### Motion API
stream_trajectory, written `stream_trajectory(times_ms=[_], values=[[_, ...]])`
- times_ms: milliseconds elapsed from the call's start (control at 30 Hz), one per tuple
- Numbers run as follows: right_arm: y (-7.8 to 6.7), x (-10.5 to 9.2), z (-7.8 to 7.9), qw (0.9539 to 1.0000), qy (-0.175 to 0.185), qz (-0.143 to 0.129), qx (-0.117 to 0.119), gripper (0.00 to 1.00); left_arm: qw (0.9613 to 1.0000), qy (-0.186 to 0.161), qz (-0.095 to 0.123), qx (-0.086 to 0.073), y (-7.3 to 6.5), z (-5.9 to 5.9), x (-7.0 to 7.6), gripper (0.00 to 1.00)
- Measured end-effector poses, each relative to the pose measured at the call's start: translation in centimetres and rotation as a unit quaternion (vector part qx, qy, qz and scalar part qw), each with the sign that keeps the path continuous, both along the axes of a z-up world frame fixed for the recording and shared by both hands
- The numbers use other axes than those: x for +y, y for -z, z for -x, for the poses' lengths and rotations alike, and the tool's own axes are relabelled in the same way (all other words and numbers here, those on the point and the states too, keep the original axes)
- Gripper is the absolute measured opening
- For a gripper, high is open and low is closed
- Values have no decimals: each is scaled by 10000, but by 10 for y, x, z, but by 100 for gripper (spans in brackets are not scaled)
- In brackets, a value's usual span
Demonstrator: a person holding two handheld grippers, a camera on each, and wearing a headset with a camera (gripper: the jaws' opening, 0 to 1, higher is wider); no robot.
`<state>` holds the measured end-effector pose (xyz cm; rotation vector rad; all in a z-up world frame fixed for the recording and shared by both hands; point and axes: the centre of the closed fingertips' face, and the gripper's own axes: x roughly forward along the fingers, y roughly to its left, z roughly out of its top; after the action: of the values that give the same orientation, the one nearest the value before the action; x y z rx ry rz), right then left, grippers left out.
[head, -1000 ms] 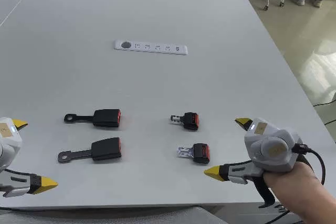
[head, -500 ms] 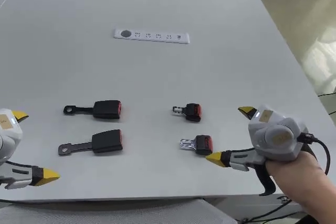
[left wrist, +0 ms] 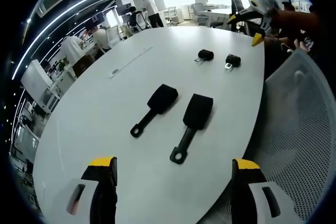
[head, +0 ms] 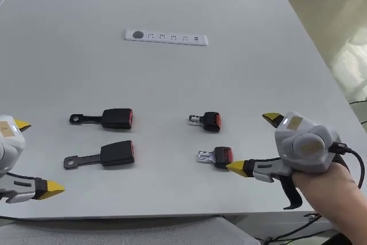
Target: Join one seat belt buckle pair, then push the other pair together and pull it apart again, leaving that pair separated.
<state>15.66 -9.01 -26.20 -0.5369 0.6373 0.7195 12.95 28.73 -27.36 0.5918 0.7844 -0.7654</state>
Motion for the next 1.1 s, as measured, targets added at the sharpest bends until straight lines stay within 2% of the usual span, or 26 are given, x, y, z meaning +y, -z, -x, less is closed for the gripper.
stream_trajectory(times_ms=[233, 333, 700, 1100], values=[[3, 1, 2, 10000, -11, 0, 59, 88, 10000, -11, 9, -35, -1, -5, 0, 92], [2, 2, 1, 10000, 29, -65, 64, 87, 10000, 18, 29, -53, -2, -6, -2, 91], [-2, 4, -2, 10000, -30, -24, 26, 86, 9999, 114, 36, -66, -4, -7, -5, 88], [-4, 2, -1, 10000, -56, -19, 1, 83, 9999, 47, 10, -145, -8, -8, -1, 87]])
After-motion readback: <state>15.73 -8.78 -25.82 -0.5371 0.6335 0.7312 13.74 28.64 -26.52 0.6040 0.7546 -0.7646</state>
